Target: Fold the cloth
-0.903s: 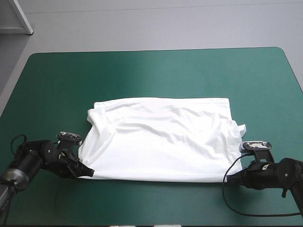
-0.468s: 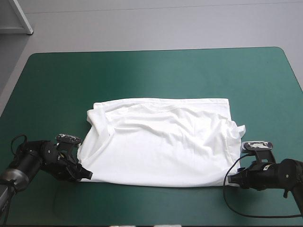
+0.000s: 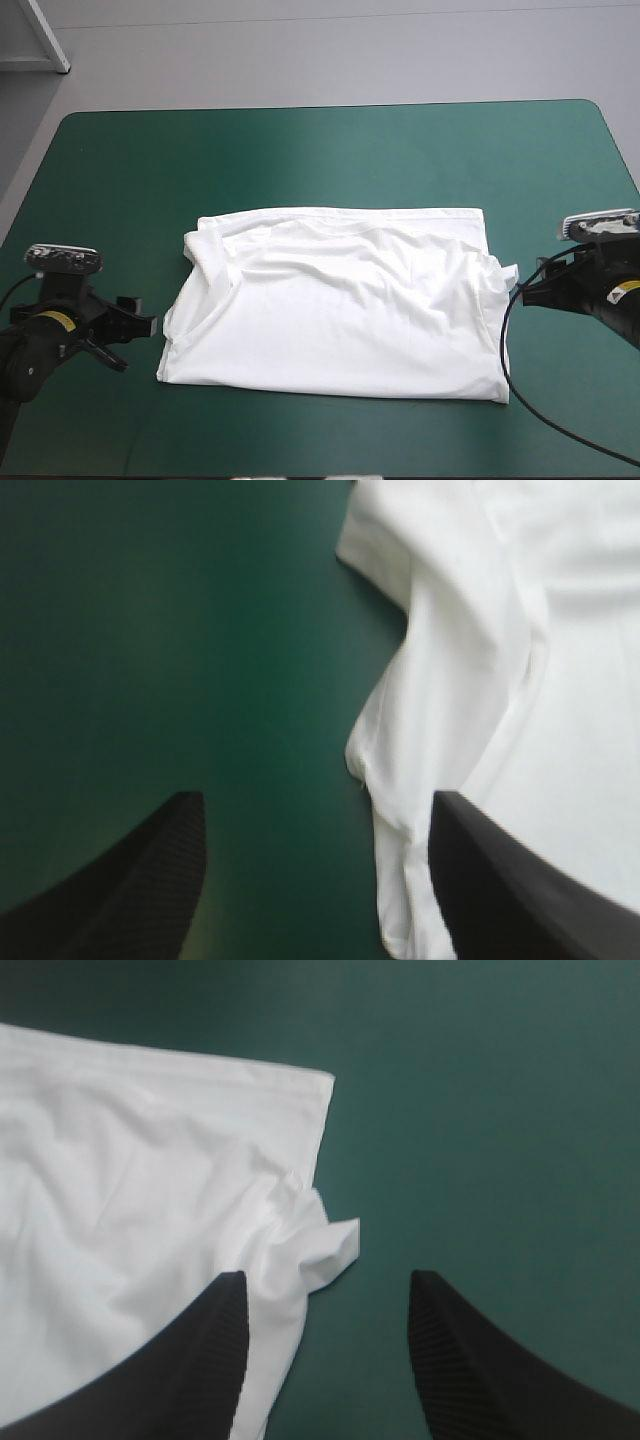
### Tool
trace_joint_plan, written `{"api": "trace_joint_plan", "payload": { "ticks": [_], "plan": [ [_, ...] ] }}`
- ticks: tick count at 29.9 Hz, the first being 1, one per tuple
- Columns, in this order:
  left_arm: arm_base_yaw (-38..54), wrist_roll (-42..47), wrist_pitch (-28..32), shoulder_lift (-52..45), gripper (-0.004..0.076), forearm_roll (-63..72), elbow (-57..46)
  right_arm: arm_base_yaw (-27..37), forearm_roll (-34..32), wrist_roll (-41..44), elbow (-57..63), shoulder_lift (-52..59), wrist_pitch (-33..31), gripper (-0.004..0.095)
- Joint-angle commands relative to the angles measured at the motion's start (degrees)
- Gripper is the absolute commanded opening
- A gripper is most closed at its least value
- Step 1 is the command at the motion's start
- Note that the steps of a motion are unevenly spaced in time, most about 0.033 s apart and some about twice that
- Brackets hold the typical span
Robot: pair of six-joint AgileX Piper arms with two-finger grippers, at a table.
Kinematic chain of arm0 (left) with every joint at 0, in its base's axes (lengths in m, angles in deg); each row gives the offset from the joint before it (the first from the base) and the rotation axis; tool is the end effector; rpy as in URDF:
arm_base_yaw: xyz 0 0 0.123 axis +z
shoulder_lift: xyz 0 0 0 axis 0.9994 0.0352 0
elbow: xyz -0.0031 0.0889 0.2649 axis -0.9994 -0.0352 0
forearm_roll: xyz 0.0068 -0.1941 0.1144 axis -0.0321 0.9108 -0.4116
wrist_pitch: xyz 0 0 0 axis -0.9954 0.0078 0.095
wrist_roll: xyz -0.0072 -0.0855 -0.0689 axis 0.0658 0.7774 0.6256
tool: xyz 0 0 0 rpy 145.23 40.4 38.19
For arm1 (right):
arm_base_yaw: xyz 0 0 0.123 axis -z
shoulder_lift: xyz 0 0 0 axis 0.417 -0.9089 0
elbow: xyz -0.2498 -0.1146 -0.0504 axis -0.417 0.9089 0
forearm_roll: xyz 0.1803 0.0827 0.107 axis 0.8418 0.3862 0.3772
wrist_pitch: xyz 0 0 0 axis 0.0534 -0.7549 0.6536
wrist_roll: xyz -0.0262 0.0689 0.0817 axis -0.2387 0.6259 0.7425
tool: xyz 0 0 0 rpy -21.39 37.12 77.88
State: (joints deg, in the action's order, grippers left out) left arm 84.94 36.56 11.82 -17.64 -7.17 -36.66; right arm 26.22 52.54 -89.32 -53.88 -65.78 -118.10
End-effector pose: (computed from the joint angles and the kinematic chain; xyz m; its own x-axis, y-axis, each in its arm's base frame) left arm 0.1318 -0.0052 0.3138 -0.7149 0.1252 -0.6880 0.1045 0.9919 0.0719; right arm 0.1459 0.0067 0.3519 -0.5809 -0.1079 -0.8068 -0.1239 0.9913 -0.0434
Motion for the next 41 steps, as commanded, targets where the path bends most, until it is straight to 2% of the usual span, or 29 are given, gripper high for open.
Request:
{"api": "trace_joint_plan", "payload": {
  "ticks": [1,12,17,19,27,35,41],
  "plan": [
    [-0.07,1.84,0.41,-1.54,0.0474,-0.07,4.18,0.43,-1.75,0.86,-5.73,0.61,3.22,0.0465],
    [-0.07,1.74,-0.03,-1.43,0.0473,1.88,4.60,0.43,-1.26,1.07,-7.08,0.61,-1.01,0.0462],
    [-0.07,1.87,-7.45,-1.43,0.0473,2.66,2.62,0.43,0.71,2.13,-4.86,1.00,-7.02,0.0425],
    [-0.07,2.01,-8.30,-1.43,0.0473,3.67,-0.10,0.43,2.42,2.13,-1.19,2.25,-6.40,0.0418],
    [-0.07,2.67,2.27,1.36,0.0470,5.82,-14.74,0.43,7.54,-0.24,10.12,4.41,-3.36,0.0418],
    [-0.07,0.17,10.14,9.88,0.0470,11.57,-15.98,0.43,7.16,-0.97,13.84,4.41,-0.19,0.0418],
    [-0.07,-1.70,10.39,16.30,0.0470,12.00,-15.98,0.43,7.16,-0.97,13.84,4.41,0.28,0.0415]
  ]
}}
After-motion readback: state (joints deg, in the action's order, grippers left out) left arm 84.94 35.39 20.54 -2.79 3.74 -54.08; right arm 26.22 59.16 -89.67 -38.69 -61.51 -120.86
